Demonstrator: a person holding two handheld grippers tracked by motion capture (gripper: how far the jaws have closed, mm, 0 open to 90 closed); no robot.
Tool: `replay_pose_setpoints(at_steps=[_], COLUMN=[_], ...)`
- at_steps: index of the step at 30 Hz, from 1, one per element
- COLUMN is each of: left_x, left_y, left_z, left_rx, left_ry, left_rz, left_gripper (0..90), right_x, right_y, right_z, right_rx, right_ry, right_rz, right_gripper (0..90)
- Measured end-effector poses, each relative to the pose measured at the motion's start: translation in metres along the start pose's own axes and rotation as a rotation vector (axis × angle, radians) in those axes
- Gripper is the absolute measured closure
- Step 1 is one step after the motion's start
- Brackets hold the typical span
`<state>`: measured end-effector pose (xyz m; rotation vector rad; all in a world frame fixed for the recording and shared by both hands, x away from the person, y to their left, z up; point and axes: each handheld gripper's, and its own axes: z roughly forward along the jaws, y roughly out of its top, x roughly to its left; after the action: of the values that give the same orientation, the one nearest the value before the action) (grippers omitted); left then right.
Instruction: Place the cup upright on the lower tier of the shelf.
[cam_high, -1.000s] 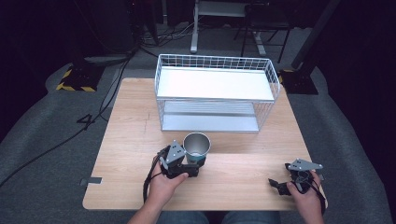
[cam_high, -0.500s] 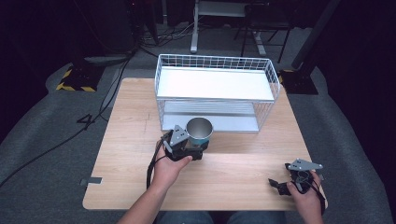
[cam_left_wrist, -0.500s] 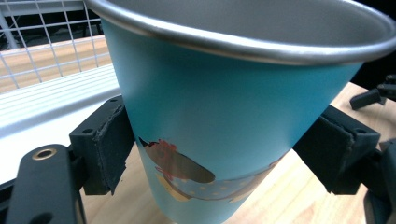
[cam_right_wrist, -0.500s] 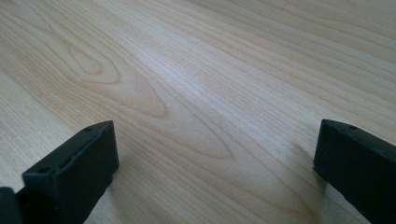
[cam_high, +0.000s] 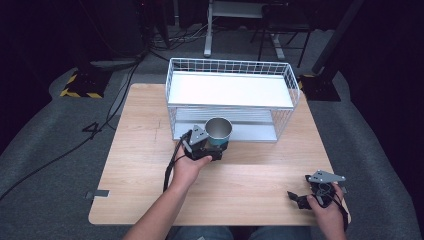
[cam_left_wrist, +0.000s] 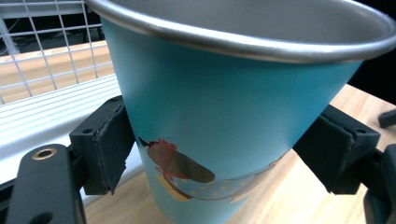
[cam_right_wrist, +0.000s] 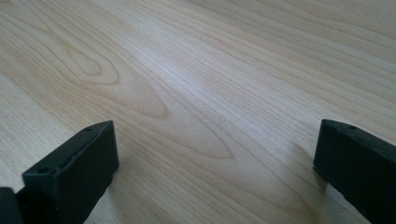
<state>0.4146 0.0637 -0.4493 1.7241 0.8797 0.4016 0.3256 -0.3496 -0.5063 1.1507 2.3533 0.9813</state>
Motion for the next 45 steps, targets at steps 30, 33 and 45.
replay_pose_setpoints(at_steps=[30,33,45], left_x=[0.017,0.02,0.02], left_y=[0.01,0.009,0.011], left_z=[0.062,0.073,0.09], left_rx=[-0.041,-0.055,-0.053], left_ry=[0.098,0.1,0.164], left_rz=[-0.011,-0.018,-0.042], left_gripper=[18.0,18.0,18.0], right_x=[0.0,0.0,0.0], right_y=[0.0,0.0,0.0], right_z=[0.0,0.0,0.0], right_rx=[0.0,0.0,-0.001], right_ry=[-0.001,-0.001,-0.001], right_rz=[0.002,0.002,0.002], right_gripper=[0.1,0.1,0.1])
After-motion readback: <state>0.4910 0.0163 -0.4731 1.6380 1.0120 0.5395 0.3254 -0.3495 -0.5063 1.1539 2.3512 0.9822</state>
